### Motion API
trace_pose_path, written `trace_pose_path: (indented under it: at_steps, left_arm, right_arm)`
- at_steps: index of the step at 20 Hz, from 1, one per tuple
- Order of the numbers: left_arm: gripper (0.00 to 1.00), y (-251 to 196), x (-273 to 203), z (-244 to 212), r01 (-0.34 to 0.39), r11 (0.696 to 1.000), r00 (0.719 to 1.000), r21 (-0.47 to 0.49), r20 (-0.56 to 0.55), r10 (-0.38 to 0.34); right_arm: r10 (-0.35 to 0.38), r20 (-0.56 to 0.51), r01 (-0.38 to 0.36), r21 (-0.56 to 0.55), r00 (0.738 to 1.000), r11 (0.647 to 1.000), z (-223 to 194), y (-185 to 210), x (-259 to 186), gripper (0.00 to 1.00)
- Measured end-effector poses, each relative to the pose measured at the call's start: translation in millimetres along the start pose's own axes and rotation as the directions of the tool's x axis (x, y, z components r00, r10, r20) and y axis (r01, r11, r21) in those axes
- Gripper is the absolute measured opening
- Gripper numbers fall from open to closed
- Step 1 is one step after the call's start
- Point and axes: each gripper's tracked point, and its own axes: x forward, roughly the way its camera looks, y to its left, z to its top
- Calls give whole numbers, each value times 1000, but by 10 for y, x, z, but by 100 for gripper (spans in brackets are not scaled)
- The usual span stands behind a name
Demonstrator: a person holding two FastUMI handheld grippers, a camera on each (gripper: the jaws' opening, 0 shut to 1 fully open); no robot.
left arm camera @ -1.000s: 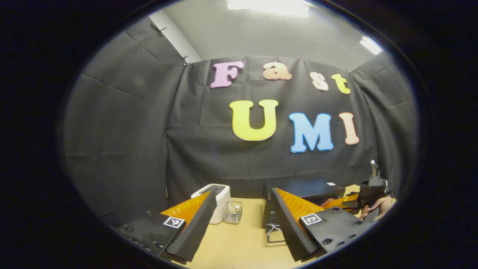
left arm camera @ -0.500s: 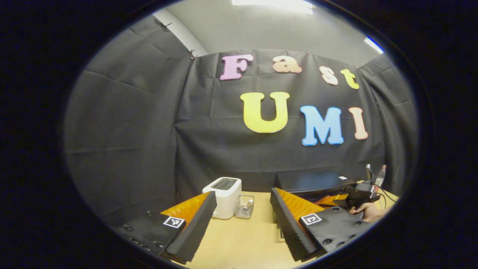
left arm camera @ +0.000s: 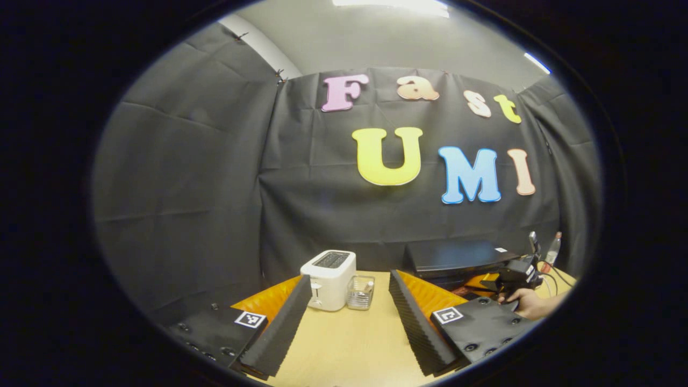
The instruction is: Open the electric oven with the left hand, put the food in, and close the electric oven.
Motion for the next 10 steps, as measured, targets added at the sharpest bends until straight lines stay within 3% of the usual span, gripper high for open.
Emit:
trace_pose_path:
  at_steps: [3, 4, 5, 7, 8, 10]
  left_arm:
    - [91, -59, -7, -5, 10, 1000, 1000, 8, 3, -10]
    - [91, -79, -10, -6, 12, 1000, 1000, 6, 5, -12]
    - [90, -99, -5, 9, 15, 1000, 1000, 4, 5, -15]
    - [91, -131, -18, 8, 18, 1000, 1000, 1, 7, -18]
    - [91, -150, -24, 4, 21, 1000, 1000, 0, 8, -21]
    - [90, -217, -38, 31, 31, 1000, 999, -3, 11, -31]
  right_arm:
    - [-27, 38, 29, -54, 999, 998, 89, -36, -38, 30]
    - [-30, 53, 34, -69, 998, 997, 137, -40, -44, 42]
    - [-19, 68, 24, -79, 998, 997, 184, -18, -70, 42]
    - [-41, 76, 50, -118, 996, 992, 228, -73, -109, 84]
    - [-44, 82, 55, -132, 996, 990, 253, -68, -151, 96]
    - [-39, 84, 53, -164, 996, 985, 279, -49, -253, 97]
